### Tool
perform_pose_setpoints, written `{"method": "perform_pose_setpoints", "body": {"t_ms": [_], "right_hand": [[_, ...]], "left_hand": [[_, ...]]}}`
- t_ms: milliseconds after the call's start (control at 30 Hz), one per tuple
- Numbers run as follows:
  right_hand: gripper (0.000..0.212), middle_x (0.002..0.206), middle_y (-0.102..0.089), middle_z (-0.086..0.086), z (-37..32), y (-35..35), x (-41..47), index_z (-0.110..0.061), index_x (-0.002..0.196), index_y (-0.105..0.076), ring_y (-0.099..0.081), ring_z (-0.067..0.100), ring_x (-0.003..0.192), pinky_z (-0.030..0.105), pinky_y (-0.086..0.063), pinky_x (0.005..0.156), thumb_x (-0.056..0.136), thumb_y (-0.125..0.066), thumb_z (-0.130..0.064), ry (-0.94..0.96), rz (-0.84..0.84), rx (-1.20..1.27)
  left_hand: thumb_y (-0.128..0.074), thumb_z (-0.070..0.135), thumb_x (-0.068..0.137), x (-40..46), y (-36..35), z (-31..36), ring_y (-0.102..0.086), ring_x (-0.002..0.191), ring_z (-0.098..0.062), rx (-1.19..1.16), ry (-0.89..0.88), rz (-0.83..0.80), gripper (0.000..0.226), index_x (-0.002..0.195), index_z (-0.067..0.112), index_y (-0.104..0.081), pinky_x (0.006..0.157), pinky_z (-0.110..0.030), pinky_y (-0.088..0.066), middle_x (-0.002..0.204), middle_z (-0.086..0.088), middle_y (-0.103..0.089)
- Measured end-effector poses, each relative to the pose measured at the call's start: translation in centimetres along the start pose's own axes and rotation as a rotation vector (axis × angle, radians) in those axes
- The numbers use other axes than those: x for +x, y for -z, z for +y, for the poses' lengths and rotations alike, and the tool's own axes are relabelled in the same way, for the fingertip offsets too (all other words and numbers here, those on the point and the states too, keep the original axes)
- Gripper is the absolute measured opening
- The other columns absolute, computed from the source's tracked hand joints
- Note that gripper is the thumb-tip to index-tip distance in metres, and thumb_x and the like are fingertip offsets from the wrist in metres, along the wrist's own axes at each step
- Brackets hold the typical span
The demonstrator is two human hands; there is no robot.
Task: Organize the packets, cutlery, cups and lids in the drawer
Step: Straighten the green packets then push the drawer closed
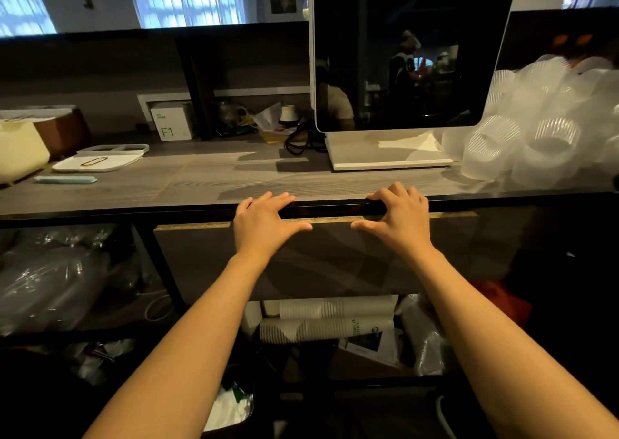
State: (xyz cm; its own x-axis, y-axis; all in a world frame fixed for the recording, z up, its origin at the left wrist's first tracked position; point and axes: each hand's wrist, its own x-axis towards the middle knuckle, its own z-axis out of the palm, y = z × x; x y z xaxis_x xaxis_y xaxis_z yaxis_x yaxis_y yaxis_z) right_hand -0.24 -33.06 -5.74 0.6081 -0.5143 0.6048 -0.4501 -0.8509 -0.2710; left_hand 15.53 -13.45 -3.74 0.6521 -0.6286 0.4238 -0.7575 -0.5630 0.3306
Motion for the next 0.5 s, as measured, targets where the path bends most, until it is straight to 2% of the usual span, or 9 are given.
{"method": "perform_pose_setpoints", "body": {"t_ms": [67,133,233,367,500], "right_hand": [[0.068,0.117,-0.056,-0.001,-0.2,0.1,-0.3,-0.026,0.123,-0.060,-0.047,0.022,0.110,0.038,-0.035,0.100,0.073,-0.064,-0.072,-0.008,-0.009,-0.029],[0.064,0.114,-0.057,0.001,-0.7,-0.1,-0.6,-0.024,0.120,-0.061,-0.048,0.023,0.109,0.038,-0.035,0.101,0.079,-0.054,-0.073,-0.006,0.014,-0.039],[0.060,0.102,-0.058,0.002,-1.7,-0.9,-0.7,-0.019,0.107,-0.065,-0.049,0.021,0.100,0.039,-0.037,0.097,0.086,-0.038,-0.068,-0.048,0.105,-0.009],[0.049,0.087,-0.056,0.006,-2.0,-3.4,0.1,-0.013,0.086,-0.062,-0.051,0.024,0.084,0.037,-0.039,0.079,0.090,-0.041,-0.057,-0.085,0.290,-0.025],[0.042,0.076,-0.056,0.007,-0.8,-5.4,1.3,-0.011,0.073,-0.059,-0.051,0.026,0.071,0.034,-0.036,0.064,0.091,-0.049,-0.047,0.018,0.503,-0.171]], "left_hand": [[-0.067,0.067,0.081,0.0,-0.8,-0.7,-0.037,0.145,-0.016,0.003,-0.064,0.004,0.073,0.142,0.029,-0.054,0.120,-0.042,-0.019,0.149,0.007,-0.052],[-0.053,0.071,0.088,-0.3,-1.6,-1.1,-0.042,0.142,-0.018,0.028,-0.106,0.049,0.067,0.139,0.027,-0.057,0.118,-0.044,-0.021,0.145,0.005,-0.056],[-0.026,0.060,0.094,0.1,-2.4,-0.7,-0.056,0.121,-0.020,-0.042,-0.082,0.160,0.061,0.120,0.023,-0.066,0.107,-0.042,-0.029,0.123,0.002,-0.067],[-0.034,0.040,0.098,1.5,-4.2,-0.6,-0.056,0.079,-0.027,0.037,-0.063,0.382,0.040,0.087,0.013,-0.061,0.081,-0.041,-0.041,0.082,-0.005,-0.058],[-0.039,0.034,0.094,2.6,-6.0,-1.2,-0.047,0.064,-0.026,0.123,-0.125,0.580,0.034,0.073,0.011,-0.053,0.065,-0.035,-0.035,0.070,-0.008,-0.050]]}}
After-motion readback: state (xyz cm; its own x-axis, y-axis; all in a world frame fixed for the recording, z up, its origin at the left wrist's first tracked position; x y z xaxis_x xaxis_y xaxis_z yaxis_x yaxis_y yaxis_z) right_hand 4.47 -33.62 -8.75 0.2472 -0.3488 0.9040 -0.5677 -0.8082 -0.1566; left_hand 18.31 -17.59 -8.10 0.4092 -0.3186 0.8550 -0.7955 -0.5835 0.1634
